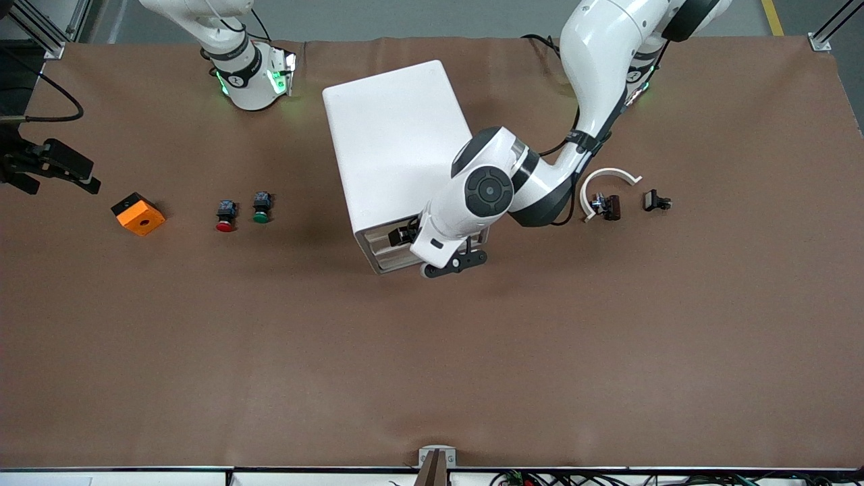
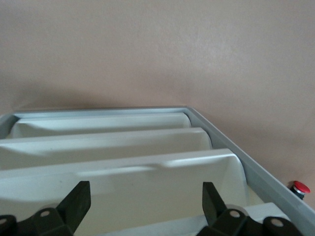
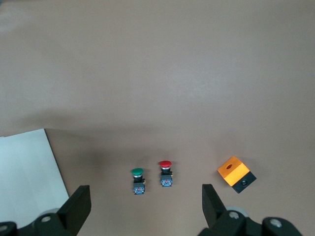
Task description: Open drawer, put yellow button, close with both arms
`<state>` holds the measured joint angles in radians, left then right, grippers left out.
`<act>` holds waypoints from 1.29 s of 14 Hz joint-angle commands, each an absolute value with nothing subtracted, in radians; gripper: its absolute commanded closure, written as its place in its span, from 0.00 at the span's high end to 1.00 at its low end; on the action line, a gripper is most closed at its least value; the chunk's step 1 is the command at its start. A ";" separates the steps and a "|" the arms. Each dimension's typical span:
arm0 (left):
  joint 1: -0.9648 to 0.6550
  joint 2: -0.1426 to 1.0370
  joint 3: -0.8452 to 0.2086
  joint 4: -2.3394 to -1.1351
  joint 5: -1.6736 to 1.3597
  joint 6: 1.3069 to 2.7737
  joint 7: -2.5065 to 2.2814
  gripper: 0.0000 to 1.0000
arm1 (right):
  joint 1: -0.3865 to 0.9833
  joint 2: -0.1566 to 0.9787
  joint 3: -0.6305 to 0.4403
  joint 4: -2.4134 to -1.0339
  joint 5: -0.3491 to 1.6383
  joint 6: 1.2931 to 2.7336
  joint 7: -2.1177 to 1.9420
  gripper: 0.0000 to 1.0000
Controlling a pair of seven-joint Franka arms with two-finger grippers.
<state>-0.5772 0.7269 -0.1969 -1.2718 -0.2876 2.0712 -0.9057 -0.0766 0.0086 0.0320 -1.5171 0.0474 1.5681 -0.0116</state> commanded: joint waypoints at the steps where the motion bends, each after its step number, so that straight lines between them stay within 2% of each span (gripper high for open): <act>1: -0.586 0.719 -0.212 -1.292 -0.321 2.054 -0.925 1.00 | -0.103 0.008 0.048 -1.511 0.072 1.571 -0.018 1.00; 8: -0.546 0.693 -0.157 -1.272 -0.252 2.056 -0.899 1.00 | -0.127 -0.072 0.043 -1.572 0.044 1.588 -0.190 1.00; 12: -0.457 0.542 -0.124 -1.282 -0.114 2.045 -0.865 1.00 | -0.121 -0.170 0.057 -1.705 0.043 1.649 -0.059 1.00; 14: -0.382 0.493 -0.123 -1.281 -0.085 1.953 -0.861 1.00 | -0.121 -0.184 0.077 -1.732 0.022 1.661 -0.015 1.00; 18: -0.293 0.407 -0.124 -1.281 0.110 1.836 -0.790 1.00 | -0.120 -0.176 0.081 -1.655 0.026 1.591 -0.011 1.00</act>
